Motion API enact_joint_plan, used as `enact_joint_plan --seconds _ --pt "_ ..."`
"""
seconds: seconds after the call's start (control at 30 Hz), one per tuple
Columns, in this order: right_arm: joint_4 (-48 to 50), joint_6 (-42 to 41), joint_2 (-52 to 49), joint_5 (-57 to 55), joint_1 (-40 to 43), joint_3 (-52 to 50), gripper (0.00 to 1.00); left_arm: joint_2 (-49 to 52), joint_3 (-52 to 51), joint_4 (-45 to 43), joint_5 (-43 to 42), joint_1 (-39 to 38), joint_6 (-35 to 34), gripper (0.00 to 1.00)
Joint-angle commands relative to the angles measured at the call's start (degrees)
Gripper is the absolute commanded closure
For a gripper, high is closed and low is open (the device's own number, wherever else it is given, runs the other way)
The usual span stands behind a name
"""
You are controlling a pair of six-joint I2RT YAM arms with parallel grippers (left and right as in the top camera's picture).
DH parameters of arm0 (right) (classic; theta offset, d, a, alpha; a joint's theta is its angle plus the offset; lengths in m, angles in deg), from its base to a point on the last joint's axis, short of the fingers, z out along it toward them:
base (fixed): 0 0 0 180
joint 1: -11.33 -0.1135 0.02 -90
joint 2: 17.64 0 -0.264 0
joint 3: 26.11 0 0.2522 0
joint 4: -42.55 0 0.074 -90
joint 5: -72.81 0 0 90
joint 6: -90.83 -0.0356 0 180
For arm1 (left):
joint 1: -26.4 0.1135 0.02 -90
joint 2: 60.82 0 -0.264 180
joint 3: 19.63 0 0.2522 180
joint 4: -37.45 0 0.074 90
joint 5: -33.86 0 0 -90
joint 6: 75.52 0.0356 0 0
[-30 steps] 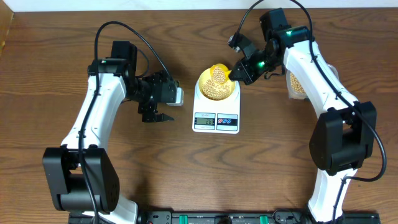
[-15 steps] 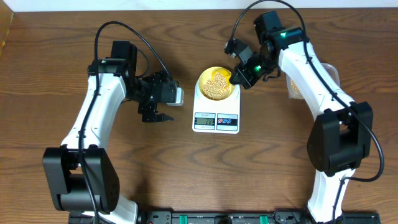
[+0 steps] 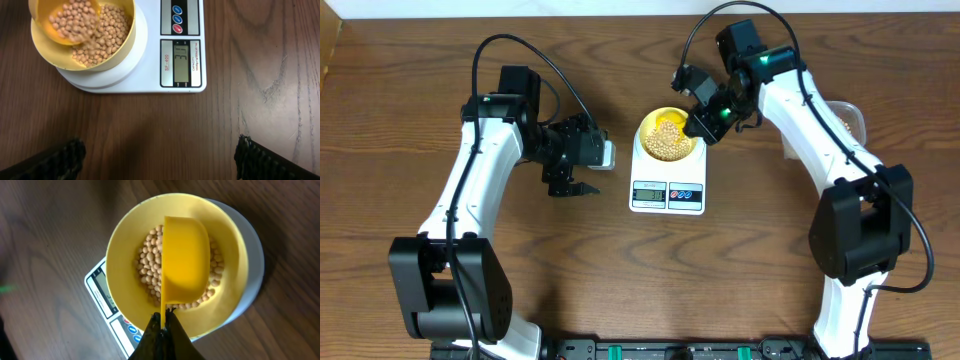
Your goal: Scoop item into bowl and weigh 50g on scale
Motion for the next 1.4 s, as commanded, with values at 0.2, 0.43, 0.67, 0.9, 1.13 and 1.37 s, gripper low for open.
enact_joint_plan --seconds 0.2,0.43,0.67,0.9,1.13,1.37 --pt "1.2 1.3 1.9 0.5 -0.7 0.5 0.99 0.0 0.0 0.2 -0.9 -0.1 0.8 0.02" --pt "2.2 1.3 1.9 0.5 -0.8 0.6 0.99 0.0 0.1 0.1 -0.9 -0.1 0.8 0.02" --pt "2.0 2.3 1.9 0.8 -0.8 0.6 0.99 0.0 0.0 0.2 -0.9 -0.1 0.8 0.02" --pt "2.0 4.7 3.7 0.8 -0.8 0.8 0.99 0.0 0.0 0.2 -0.9 -0.1 0.8 0.02" --pt "2.0 5.8 9.1 0.7 -0.8 0.8 0.99 0.0 0.0 0.2 -0.9 -0.1 0.8 0.02" --pt "1.5 6.6 13.5 0.4 -0.8 0.8 0.99 0.0 0.1 0.2 -0.9 -0.1 0.8 0.03"
